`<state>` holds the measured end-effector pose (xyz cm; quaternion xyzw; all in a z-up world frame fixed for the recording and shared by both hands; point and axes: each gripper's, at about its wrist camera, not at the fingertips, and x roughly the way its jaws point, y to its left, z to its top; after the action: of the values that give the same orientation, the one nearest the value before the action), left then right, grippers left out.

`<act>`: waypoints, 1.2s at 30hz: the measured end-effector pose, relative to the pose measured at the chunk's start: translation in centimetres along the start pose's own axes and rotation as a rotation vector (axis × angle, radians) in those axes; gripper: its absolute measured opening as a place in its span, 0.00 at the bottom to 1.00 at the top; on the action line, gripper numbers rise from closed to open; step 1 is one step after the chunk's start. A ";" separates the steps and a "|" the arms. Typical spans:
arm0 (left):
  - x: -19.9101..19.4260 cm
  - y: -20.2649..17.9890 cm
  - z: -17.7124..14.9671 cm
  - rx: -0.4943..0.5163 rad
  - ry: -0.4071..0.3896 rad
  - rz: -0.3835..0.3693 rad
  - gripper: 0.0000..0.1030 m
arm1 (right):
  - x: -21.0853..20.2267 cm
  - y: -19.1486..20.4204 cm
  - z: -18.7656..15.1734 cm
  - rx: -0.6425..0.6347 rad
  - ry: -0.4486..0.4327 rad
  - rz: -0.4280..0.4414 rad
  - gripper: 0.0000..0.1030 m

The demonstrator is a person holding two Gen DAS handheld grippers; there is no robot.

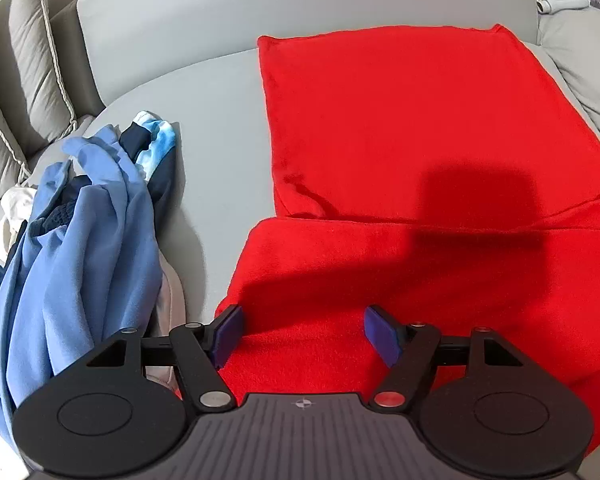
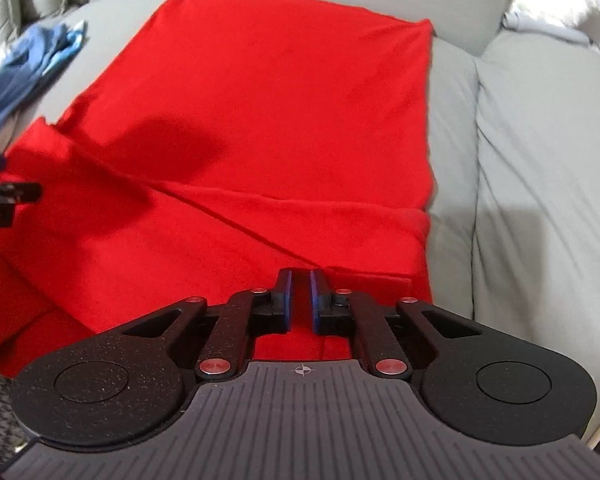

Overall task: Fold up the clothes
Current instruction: 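Pinch the shirt fabric with the right gripper to straighten it, then move both grippers along the shirt to its collar end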

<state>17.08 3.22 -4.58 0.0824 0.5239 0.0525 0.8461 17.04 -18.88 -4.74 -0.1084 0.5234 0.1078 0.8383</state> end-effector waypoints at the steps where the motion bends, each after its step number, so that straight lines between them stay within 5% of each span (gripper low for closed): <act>1: -0.3 0.0 0.0 -0.001 0.000 -0.003 0.66 | -0.3 -0.1 -0.1 0.000 -0.002 -0.002 0.05; 4: -1.9 0.0 -0.5 0.006 -0.007 -0.038 0.67 | -1.9 -0.1 -0.7 -0.001 -0.031 0.009 0.16; 8: -3.1 -0.4 -2.4 0.058 0.003 -0.068 0.71 | -4.1 -0.2 -2.3 -0.002 -0.059 0.058 0.15; 13: -2.5 -0.6 -3.5 0.032 0.050 -0.062 0.71 | -3.0 -0.6 -4.0 0.024 0.032 0.026 0.15; 17: -4.0 -0.7 -4.5 0.056 0.010 -0.058 0.71 | -4.7 -0.5 -4.7 0.034 -0.033 0.033 0.16; 25: -5.6 0.7 -7.5 -0.060 0.028 -0.085 0.72 | -7.1 0.0 -7.5 0.057 -0.128 0.052 0.18; 36: -6.1 0.7 -8.2 -0.043 0.006 -0.073 0.82 | -7.6 0.0 -9.6 0.116 -0.089 0.036 0.22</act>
<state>7.05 3.48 -2.68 0.0448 0.5278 0.0332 0.8475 5.58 -22.22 -1.97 -0.0453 0.4928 0.0971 0.8635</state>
